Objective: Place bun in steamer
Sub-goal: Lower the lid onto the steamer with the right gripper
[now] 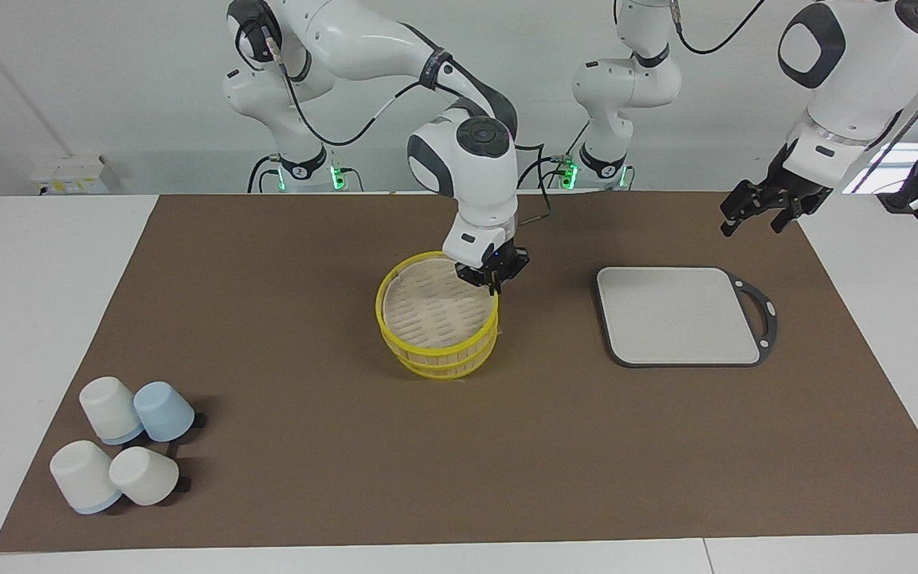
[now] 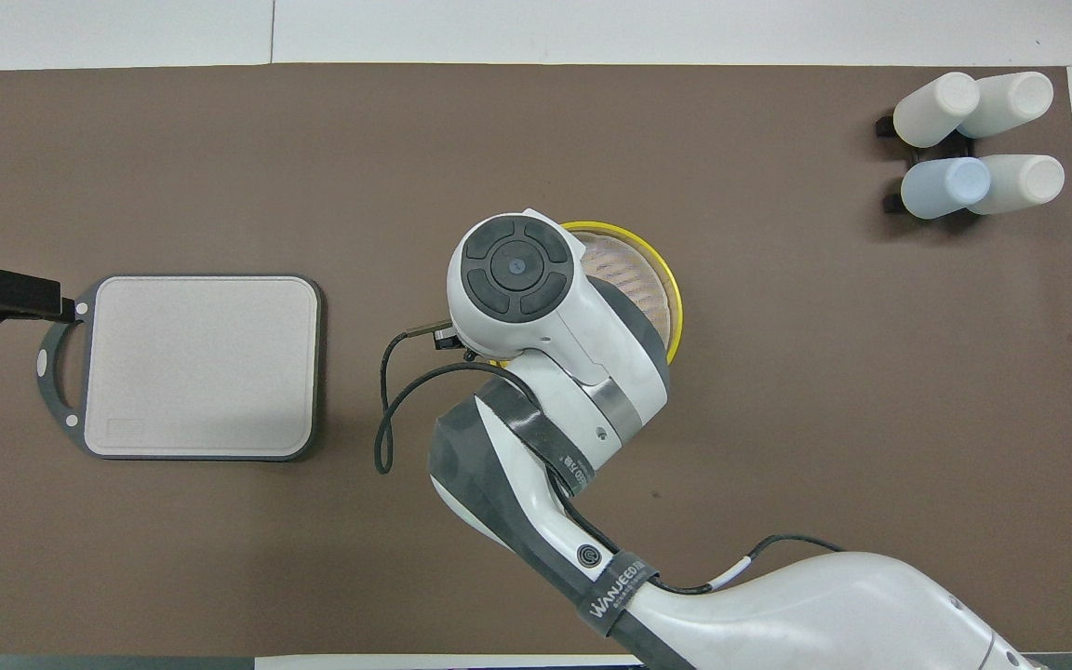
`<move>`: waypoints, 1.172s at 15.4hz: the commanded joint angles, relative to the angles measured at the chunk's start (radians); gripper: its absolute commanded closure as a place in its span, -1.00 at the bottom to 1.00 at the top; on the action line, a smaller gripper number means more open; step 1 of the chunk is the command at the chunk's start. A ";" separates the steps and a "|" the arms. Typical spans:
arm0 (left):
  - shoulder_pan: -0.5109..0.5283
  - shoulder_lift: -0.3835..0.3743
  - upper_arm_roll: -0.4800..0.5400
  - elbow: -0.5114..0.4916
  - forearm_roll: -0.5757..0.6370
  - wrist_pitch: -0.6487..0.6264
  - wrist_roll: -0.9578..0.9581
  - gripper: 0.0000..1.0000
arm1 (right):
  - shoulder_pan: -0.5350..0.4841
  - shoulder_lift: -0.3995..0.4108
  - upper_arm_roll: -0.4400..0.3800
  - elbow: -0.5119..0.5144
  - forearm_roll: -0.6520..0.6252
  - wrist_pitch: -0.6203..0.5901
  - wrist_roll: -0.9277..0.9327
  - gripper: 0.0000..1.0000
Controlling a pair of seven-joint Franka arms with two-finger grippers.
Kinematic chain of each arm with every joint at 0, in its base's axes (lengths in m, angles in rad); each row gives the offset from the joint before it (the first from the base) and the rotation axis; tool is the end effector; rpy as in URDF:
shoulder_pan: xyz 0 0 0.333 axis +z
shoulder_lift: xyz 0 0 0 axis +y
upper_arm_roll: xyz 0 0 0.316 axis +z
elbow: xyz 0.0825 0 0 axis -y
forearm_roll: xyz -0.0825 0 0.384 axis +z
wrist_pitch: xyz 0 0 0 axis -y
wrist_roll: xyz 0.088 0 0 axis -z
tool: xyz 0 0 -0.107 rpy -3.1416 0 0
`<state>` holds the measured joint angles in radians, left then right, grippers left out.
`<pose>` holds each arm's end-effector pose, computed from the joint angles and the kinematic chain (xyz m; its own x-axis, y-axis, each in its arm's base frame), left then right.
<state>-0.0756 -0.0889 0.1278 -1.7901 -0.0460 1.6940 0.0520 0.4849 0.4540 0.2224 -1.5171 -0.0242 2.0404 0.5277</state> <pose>0.5324 0.0259 0.5791 1.0000 0.0053 -0.0051 0.0056 -0.9983 0.0572 0.5422 0.4316 0.4128 0.9864 0.1615 0.0312 0.1640 -0.9809 -0.1044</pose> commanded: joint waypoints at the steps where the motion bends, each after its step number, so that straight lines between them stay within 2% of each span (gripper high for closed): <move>1: 0.022 -0.034 -0.013 -0.026 0.044 -0.030 0.054 -1.00 | -0.005 -0.027 0.003 -0.066 -0.010 0.052 0.021 1.00; 9: 0.004 -0.038 -0.011 -0.045 0.048 -0.020 0.045 -1.00 | 0.021 -0.035 0.005 -0.075 -0.010 0.057 0.083 1.00; 13: -0.045 0.018 0.041 -0.029 0.048 0.021 0.042 -1.00 | 0.020 -0.037 0.005 -0.086 -0.010 0.058 0.083 1.00; 15: -0.064 0.023 0.052 -0.011 0.046 0.024 0.042 -1.00 | 0.017 -0.043 0.005 -0.097 -0.008 0.060 0.083 1.00; 16: -0.073 0.031 0.059 -0.009 0.043 0.024 0.042 -1.00 | 0.017 -0.044 0.005 -0.104 -0.008 0.063 0.083 0.96; 18: -0.099 0.043 0.084 0.008 0.038 0.015 0.042 -1.00 | 0.015 -0.046 0.005 -0.104 -0.008 0.058 0.083 0.59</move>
<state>-0.1328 -0.0620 0.1719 -1.8096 -0.0173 1.7100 0.0911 0.5072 0.4433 0.2239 -1.5737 -0.0276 2.0854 0.5863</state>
